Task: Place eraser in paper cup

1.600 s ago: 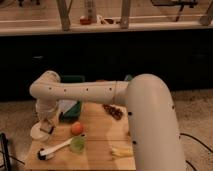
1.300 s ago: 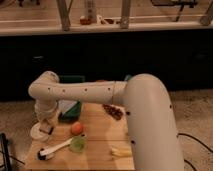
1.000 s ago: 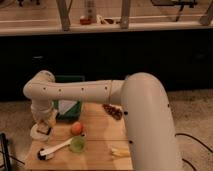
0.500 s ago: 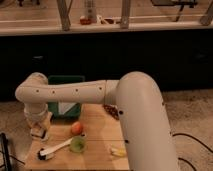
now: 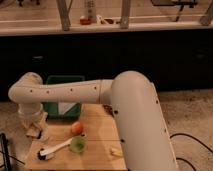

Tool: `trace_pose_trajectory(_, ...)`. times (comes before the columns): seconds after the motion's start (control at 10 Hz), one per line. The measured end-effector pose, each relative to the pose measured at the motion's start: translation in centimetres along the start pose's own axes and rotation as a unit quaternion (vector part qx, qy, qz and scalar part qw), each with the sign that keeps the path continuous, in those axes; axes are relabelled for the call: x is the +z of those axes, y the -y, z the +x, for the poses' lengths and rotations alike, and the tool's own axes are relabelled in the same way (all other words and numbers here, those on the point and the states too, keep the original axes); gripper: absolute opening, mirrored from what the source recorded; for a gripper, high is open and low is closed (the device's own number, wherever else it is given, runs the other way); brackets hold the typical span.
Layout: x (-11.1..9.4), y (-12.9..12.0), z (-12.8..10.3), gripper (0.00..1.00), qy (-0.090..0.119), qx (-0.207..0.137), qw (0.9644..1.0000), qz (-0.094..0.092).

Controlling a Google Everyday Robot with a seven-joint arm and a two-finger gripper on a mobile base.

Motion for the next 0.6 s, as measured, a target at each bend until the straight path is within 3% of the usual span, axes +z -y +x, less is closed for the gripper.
trace_pose_trajectory(0.2, 0.05, 0.7, -0.14, 0.0, 0.002, -0.007, 1.0, -0.002)
trace_pose_trajectory(0.3, 0.09, 0.74, -0.03, 0.05, 0.003, -0.005, 1.0, -0.004)
trace_pose_trajectory(0.6, 0.3, 0.79, 0.15, 0.33, 0.005, 0.0, 0.9999, -0.011)
